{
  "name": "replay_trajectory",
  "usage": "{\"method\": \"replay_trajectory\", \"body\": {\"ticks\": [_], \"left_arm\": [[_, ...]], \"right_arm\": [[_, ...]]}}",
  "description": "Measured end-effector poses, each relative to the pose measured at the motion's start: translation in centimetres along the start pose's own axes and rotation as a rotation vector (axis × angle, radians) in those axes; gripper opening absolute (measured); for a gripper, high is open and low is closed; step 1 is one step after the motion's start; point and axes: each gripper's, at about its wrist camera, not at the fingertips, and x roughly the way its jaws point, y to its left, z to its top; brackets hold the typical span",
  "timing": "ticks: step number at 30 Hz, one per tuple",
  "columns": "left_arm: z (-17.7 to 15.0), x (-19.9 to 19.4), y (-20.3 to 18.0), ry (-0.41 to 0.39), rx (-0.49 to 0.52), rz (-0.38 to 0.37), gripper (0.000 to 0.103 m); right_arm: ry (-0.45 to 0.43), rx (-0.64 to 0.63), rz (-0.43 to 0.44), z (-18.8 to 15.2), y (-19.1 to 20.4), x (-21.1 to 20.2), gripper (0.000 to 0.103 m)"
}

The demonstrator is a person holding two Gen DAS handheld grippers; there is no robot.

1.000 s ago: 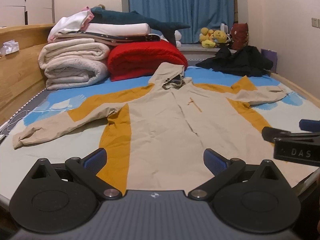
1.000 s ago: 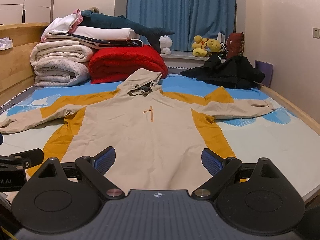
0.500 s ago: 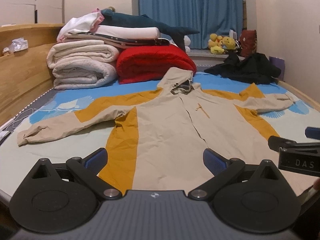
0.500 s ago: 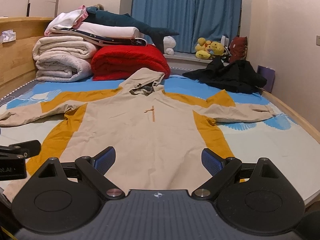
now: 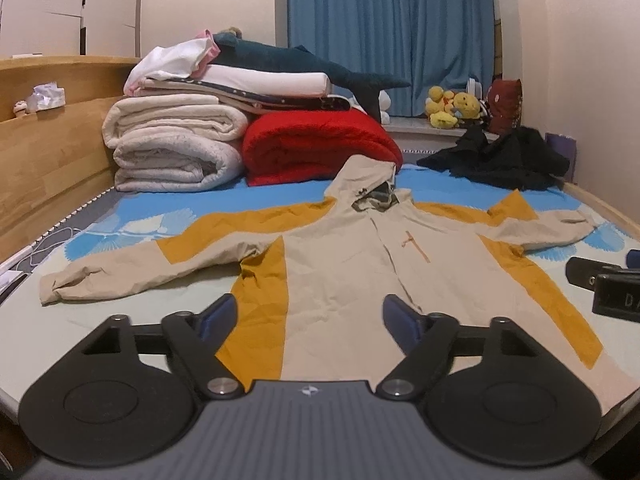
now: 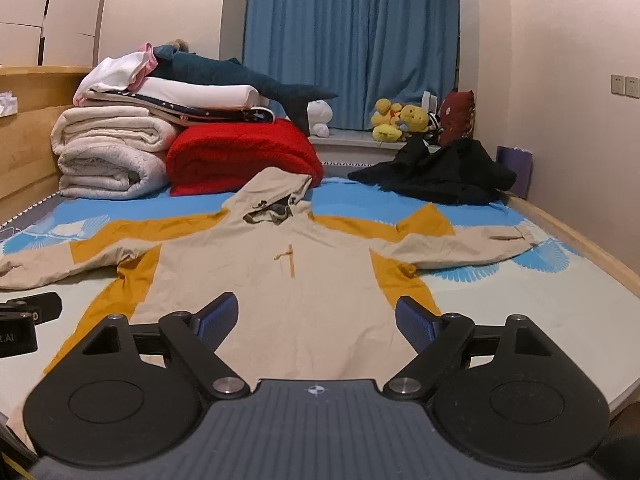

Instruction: Fold large clothes

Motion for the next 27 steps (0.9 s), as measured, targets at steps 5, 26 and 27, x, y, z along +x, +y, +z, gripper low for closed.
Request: {"method": "replay_trajectory", "body": {"ticks": [5,26,27], "left_arm": [[1.2,0.4,0.6,-0.007,0.001,-0.004,0.065],[6.9,20.1,18.1,0.07,-0.096,0.117,0.033],[6.5,21.6,19.7,0.098,-0.12,0.146,0.033]], "right_arm": [[0.014,-0.022,0.064,3.2,0.6,2.2,0.087],[-0.124,0.068,0.18,14.1,4.6,19.9,0.046],[-0.081,0.078,0.187,13.9,4.7,20.8,0.046]]}}
